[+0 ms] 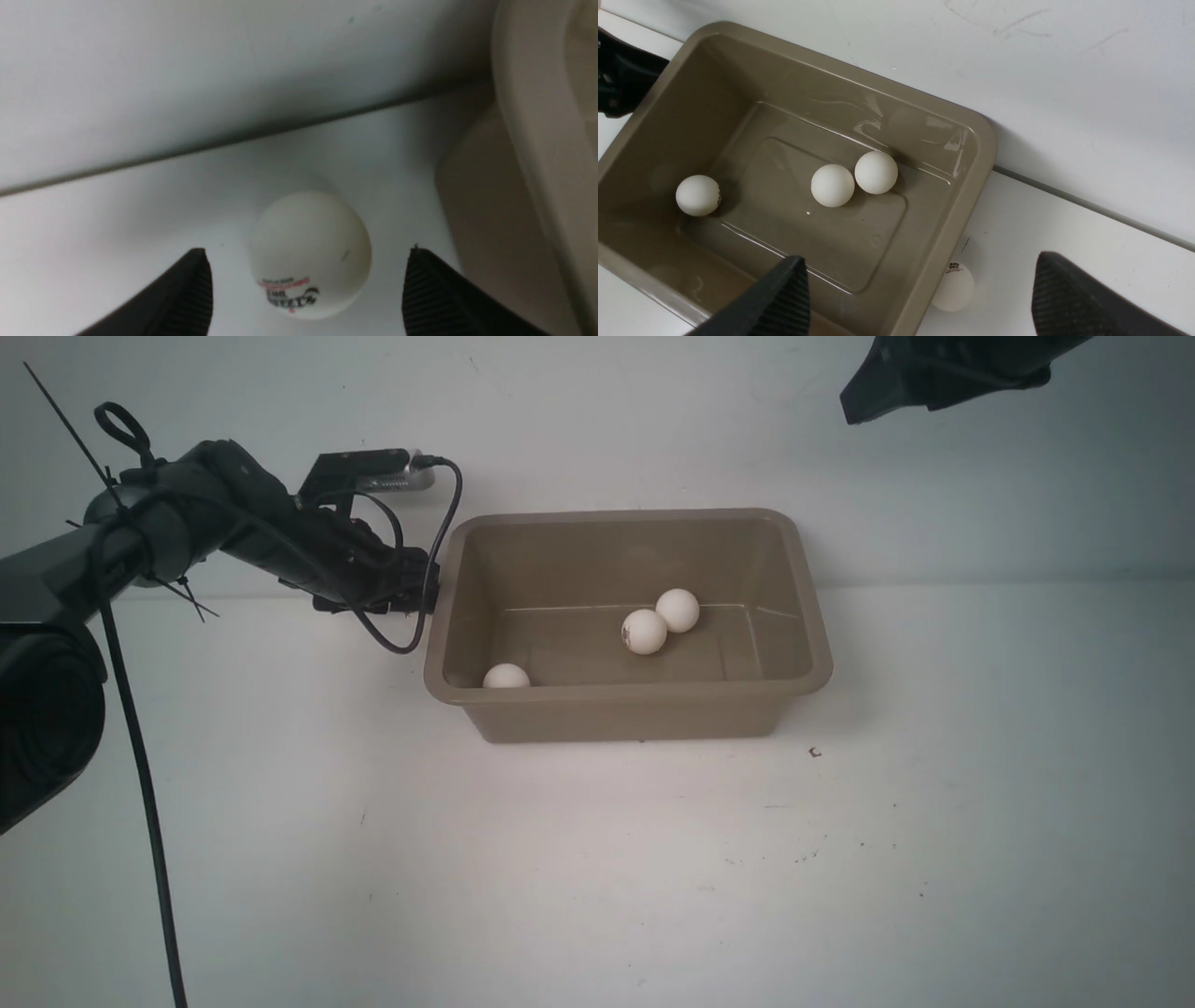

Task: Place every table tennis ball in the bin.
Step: Use the left arm to clamp the table tennis ball closest to it

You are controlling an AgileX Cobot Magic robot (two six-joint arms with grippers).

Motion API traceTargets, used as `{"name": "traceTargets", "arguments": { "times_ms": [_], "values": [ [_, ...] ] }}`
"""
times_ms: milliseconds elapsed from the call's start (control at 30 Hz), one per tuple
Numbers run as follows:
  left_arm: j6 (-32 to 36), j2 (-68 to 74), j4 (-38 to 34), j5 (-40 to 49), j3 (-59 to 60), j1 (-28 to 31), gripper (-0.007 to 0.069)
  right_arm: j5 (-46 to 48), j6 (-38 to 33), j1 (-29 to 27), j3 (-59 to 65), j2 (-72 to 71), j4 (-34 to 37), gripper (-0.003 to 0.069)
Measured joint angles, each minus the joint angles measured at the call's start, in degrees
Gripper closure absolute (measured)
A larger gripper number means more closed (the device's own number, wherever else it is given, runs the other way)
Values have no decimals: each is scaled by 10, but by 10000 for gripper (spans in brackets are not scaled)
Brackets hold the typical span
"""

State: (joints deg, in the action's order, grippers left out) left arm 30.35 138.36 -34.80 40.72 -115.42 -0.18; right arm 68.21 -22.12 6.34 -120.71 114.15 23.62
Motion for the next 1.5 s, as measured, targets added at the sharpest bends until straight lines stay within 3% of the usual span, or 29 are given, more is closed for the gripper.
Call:
{"name": "traceTargets", "arguments": {
  "times_ms": [533,900,1133,1500],
  "values": [
    [9,21,-9,-42,-9,-20,137,0,0,0,0,0,0,81],
    [13,21,-8,-51,-9,-22,304,0,0,0,0,0,0,81],
    [9,23,-9,-47,-10,-21,305,0,0,0,0,0,1,81],
    [-7,9,-1,75,-13,36,315,-16,0,0,0,0,1,97]
  ]
}}
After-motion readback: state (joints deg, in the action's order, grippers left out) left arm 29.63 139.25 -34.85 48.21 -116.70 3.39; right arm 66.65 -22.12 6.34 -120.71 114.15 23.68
